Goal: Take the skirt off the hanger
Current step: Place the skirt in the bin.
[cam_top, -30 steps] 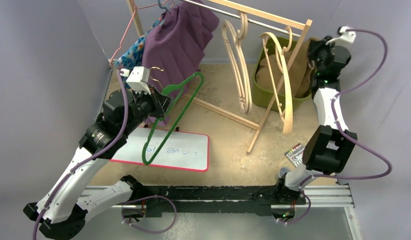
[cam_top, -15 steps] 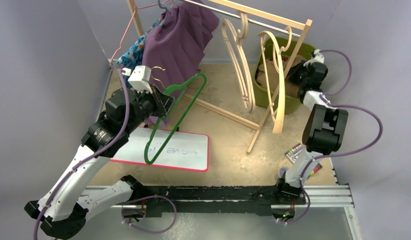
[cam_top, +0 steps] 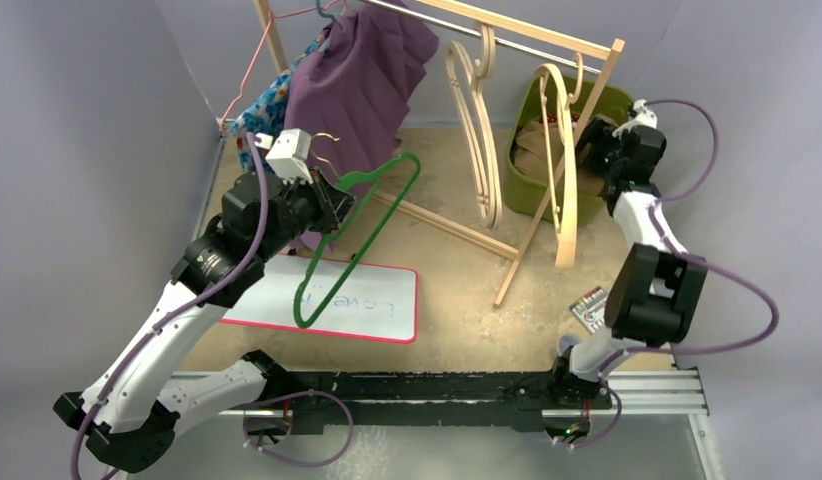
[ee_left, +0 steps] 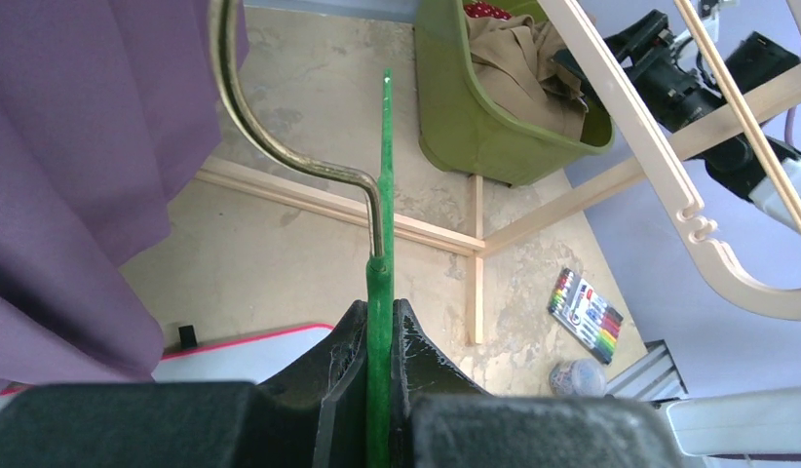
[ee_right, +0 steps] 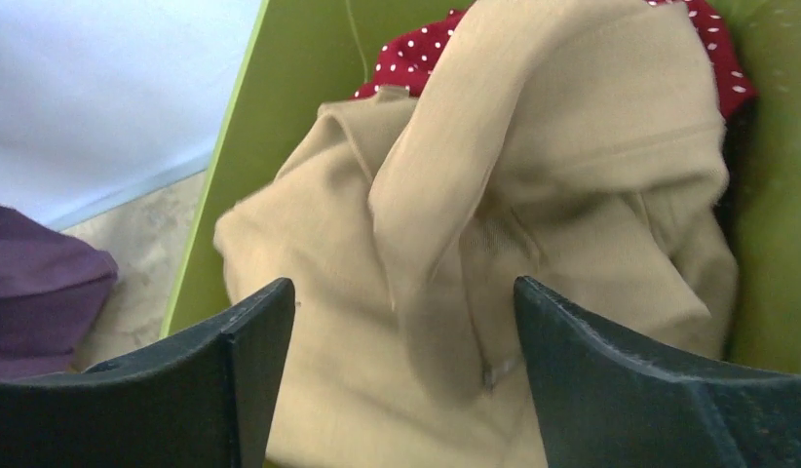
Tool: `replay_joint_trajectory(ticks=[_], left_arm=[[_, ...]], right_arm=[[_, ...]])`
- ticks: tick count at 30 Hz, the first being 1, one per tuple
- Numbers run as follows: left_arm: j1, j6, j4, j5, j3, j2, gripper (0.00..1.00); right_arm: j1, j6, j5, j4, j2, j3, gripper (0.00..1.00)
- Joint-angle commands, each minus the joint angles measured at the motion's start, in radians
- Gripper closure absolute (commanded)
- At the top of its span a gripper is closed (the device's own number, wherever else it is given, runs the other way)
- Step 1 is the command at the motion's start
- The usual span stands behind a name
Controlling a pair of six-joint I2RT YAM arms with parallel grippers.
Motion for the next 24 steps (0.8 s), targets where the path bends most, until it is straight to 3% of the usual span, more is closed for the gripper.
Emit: replay_joint_trajectory(ticks=[1,5,12,24], left_arm=[[-0.004,-0.039,0.049,0.041,0.037,-0.005,1.0],[-0.004,-0.027,0.022,0.035,0.037,-0.011,1.0],[-0.003,0.023,0.026,0.005,0.07,-0.006,1.0],[-0.004,0.126,0.036,-0.008,0.332,0.168,1.0]], right_arm=[[0.004,-0.055,0.078,-0.006,-0.174,-0.112,0.12],[0.004,-0.114,0.167,-0.099,-0.311,-0.172,0.07],[0.004,-0.092,0.068,0.1,-0.629,-0.509,0.01],[0.004,-0.046,0.023,0.166,-0.777,-0.615,0.01]])
